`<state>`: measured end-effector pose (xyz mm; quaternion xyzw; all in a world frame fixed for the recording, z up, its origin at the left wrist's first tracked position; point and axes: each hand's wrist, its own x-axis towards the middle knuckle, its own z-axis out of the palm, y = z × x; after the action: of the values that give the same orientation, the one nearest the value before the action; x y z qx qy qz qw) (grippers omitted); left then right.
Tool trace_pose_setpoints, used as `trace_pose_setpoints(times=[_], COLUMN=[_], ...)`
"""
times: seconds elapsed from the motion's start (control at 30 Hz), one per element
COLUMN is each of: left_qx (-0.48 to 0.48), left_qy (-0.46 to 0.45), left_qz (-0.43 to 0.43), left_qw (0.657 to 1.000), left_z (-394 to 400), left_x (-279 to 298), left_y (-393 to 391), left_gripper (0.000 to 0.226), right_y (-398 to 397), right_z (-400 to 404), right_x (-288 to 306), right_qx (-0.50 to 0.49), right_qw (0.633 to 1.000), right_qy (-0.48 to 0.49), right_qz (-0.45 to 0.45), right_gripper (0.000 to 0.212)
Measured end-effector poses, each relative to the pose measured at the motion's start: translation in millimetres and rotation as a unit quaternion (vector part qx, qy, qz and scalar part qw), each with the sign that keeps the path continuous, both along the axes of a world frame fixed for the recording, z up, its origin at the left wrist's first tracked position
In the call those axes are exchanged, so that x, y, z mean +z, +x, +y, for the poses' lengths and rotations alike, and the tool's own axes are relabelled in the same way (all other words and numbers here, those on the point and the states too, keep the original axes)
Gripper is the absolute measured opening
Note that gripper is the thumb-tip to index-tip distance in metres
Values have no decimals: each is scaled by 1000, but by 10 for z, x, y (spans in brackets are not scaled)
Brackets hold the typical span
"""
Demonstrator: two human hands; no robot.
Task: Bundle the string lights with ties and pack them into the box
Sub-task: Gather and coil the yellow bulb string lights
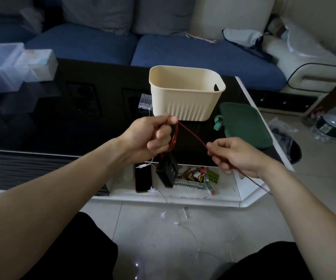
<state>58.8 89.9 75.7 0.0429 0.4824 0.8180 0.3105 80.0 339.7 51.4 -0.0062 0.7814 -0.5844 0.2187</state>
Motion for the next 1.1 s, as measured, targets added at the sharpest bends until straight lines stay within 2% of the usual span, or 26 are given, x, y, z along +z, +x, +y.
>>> trace_pose_setpoints(times=[0.17,0.27,0.4,0.5,0.63,0.83,0.9,0.97,1.1], left_qx=[111,147,137,107,49,-14,-81,-170,-279], left_qy=[25,37,75,87,12,-103,-136,-150,-199], left_qz=[-9,-16,-28,-23,-14,11,20,18,32], left_qw=[994,988,987,990,999,995,987,974,939], left_z=[30,45,52,58,65,27,28,44,64], left_x=[27,43,102,133,93,15,-30,-82,-111], left_y=[-30,-45,2,53,84,39,56,85,112], left_gripper=[39,41,38,36,39,31,40,53,75], right_y=[0,36,115,180,255,294,292,272,237], right_z=[-99,-231,-466,-617,-741,-746,-750,-743,-706], right_x=[11,-12,-59,-86,-45,27,59,77,81], right_qx=[-8,24,87,134,160,91,52,23,0], right_qw=[999,991,971,953,932,946,949,946,930], right_qy=[-3,85,156,207,244,193,148,119,138], right_qz=[34,103,157,178,215,246,273,302,341], right_gripper=[28,16,9,13,29,14,14,27,48])
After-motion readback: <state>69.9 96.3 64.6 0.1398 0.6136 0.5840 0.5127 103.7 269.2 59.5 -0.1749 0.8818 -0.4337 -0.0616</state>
